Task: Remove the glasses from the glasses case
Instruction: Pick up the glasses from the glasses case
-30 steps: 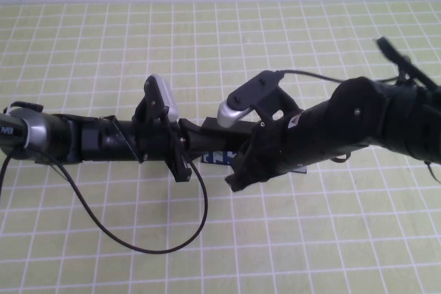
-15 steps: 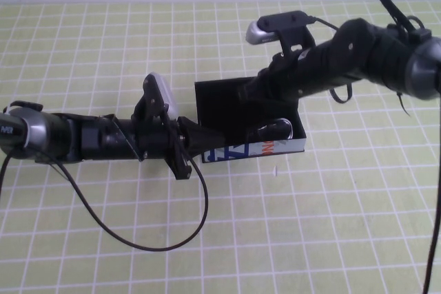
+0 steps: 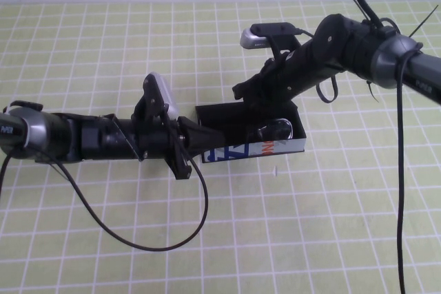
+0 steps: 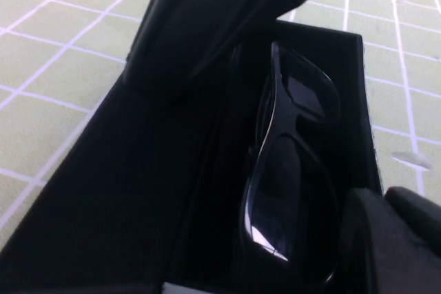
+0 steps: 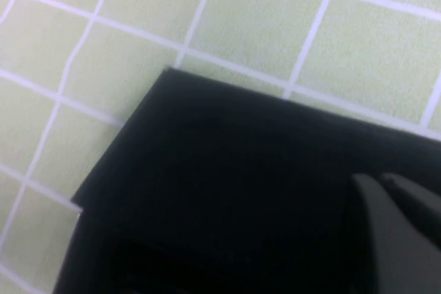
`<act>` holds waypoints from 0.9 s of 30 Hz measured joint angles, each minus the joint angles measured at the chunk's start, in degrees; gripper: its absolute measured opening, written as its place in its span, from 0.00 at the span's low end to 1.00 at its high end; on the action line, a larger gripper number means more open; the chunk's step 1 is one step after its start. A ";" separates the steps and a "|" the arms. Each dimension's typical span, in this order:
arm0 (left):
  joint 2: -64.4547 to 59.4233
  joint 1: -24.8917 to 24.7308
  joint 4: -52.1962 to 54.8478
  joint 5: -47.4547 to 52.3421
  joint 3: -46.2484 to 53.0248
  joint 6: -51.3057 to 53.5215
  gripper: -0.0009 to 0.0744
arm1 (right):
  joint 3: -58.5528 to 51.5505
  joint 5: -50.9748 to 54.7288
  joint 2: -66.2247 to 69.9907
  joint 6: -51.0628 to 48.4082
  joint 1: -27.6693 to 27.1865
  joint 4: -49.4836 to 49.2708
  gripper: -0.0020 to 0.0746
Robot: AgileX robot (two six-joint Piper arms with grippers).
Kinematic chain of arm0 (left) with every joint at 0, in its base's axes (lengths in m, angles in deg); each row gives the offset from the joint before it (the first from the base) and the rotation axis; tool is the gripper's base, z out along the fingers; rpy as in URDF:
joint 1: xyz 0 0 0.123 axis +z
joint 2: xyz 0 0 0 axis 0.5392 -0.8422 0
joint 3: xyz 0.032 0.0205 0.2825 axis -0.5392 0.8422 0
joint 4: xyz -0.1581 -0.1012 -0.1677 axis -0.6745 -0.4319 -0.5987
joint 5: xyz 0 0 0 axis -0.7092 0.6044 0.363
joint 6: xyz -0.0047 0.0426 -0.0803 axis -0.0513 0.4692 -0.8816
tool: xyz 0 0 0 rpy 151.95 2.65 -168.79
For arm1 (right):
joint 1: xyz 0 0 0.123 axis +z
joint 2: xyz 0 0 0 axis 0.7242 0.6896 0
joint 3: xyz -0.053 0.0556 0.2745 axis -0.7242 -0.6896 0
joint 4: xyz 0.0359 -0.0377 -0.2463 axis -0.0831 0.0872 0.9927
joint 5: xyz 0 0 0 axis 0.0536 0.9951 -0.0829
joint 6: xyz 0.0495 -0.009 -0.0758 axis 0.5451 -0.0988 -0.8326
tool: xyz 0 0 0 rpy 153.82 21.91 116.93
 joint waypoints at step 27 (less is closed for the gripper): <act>4.23 3.43 1.63 -4.36 -1.96 -33.64 0.01 | 1.79 24.56 -11.14 -40.98 1.53 6.80 0.04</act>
